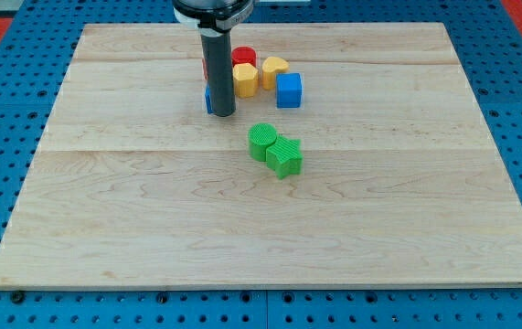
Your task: Move the green blocks into the group of blocks
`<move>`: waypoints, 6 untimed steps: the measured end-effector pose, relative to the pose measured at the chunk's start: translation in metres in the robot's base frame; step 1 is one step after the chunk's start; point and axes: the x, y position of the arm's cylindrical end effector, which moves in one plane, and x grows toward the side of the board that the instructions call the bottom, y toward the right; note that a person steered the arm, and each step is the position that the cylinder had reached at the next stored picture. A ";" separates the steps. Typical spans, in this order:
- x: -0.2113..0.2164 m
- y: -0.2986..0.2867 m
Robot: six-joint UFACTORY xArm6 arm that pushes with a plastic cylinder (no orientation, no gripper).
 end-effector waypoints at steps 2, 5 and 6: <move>0.072 0.000; 0.118 0.116; 0.082 0.072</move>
